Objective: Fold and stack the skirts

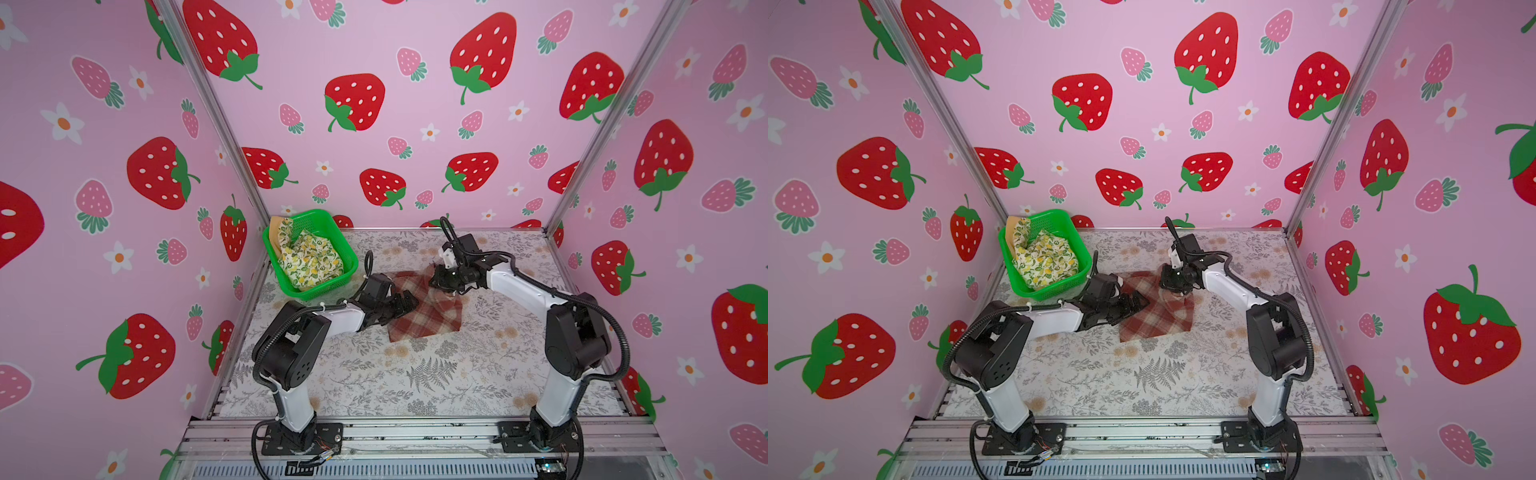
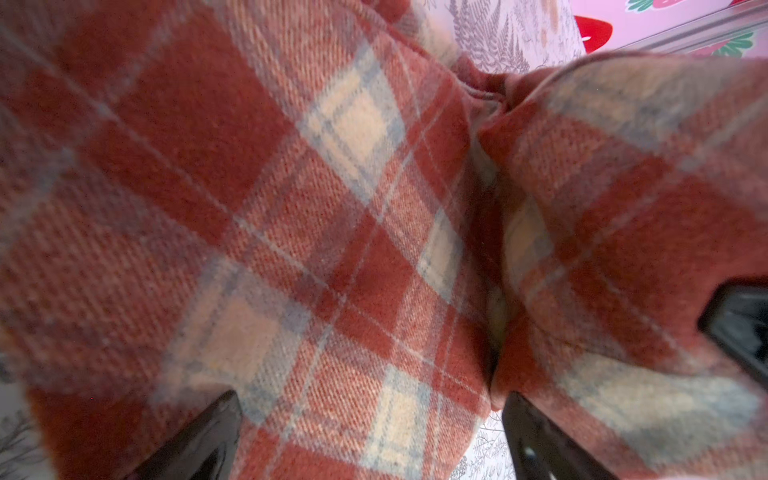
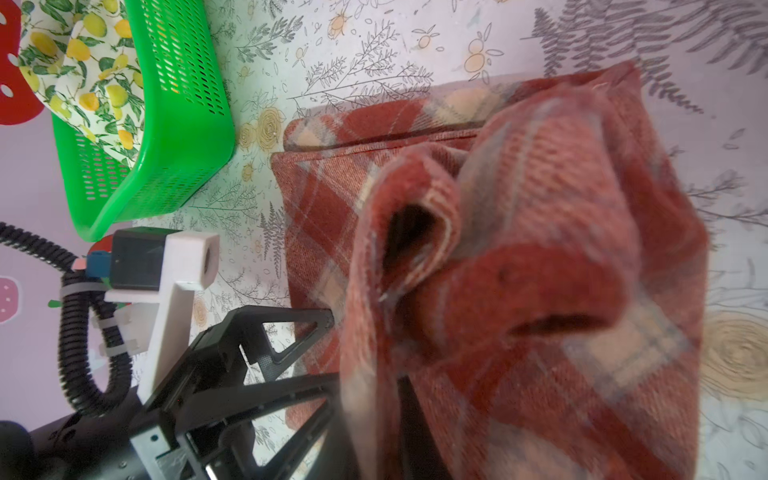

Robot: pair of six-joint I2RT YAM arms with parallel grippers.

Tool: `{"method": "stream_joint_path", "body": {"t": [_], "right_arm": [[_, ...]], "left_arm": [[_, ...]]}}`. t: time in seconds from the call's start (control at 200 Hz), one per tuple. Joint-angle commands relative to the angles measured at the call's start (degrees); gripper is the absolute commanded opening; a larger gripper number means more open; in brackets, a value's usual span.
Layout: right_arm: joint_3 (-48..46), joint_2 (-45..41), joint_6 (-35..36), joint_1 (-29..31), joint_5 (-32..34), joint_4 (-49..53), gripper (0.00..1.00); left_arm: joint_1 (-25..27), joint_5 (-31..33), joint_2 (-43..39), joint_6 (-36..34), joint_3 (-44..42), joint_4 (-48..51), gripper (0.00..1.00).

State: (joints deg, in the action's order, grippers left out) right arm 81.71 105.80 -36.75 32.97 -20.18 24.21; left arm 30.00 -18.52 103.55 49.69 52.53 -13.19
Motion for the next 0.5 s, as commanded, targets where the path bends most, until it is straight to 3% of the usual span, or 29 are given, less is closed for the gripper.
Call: {"method": "stream_joint_path", "body": {"t": [0.0, 0.44, 0.495], "right_arm": [[1.78, 1.62, -4.32, 0.88, -3.01, -4.91, 0.16], [-2.08, 9.17, -12.39, 1.53, -10.17, -17.99, 0.22], [-2.54, 9.75, -12.72, 1.57, -10.19, -18.67, 0.27]], "left_arm": [[-0.12, -0.05, 2.10, 0.34, -1.78, 2.29, 1.00], [-0.13, -0.45, 0.72, 0.66, -2.79, 0.93, 1.00], [-0.12, -0.39, 0.03, 0.67, -3.13, 0.82, 1.00]]}}
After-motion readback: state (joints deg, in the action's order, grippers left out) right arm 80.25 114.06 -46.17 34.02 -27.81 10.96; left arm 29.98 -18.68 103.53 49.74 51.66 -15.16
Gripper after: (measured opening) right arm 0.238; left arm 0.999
